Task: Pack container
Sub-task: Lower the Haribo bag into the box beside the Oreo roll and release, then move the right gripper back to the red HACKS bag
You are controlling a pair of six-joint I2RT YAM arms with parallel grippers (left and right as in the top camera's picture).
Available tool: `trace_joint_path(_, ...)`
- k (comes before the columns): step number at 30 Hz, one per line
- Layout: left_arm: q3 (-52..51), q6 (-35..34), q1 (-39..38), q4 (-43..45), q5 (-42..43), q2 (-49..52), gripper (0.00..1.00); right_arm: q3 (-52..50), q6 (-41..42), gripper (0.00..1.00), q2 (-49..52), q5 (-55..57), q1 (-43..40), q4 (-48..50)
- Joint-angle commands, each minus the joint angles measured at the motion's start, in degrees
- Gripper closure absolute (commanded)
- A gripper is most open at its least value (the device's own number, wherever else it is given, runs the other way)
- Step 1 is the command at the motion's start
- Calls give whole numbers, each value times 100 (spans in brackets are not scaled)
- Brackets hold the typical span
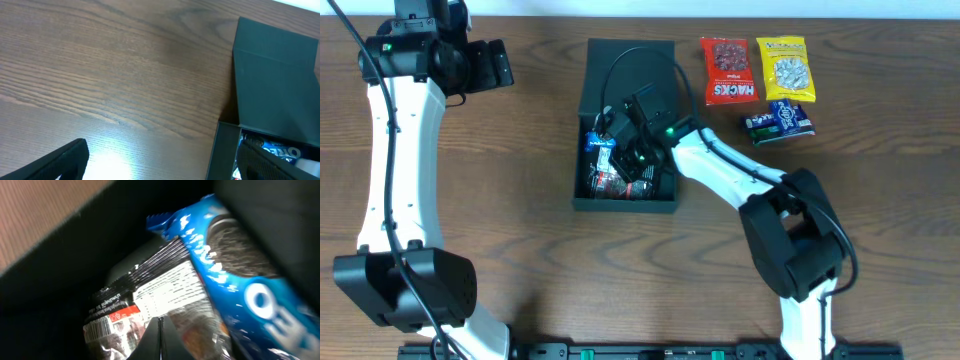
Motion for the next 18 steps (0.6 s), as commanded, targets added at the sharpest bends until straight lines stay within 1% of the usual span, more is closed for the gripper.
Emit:
trace_joint_path(1, 24, -26, 13, 17, -4, 20, 4, 44, -59, 99, 199, -70, 90, 33)
trace_joint_path(9, 24, 4, 13, 15, -4, 20, 5, 125, 52, 99, 208, -13, 70, 179)
trace_joint_path(14, 24, 4, 13, 15, -4, 20, 5, 800, 111, 99, -133, -28, 13, -280)
trace_joint_path(18, 24, 4, 13, 13, -2, 20, 5, 1266, 247, 99, -555, 170, -256, -446)
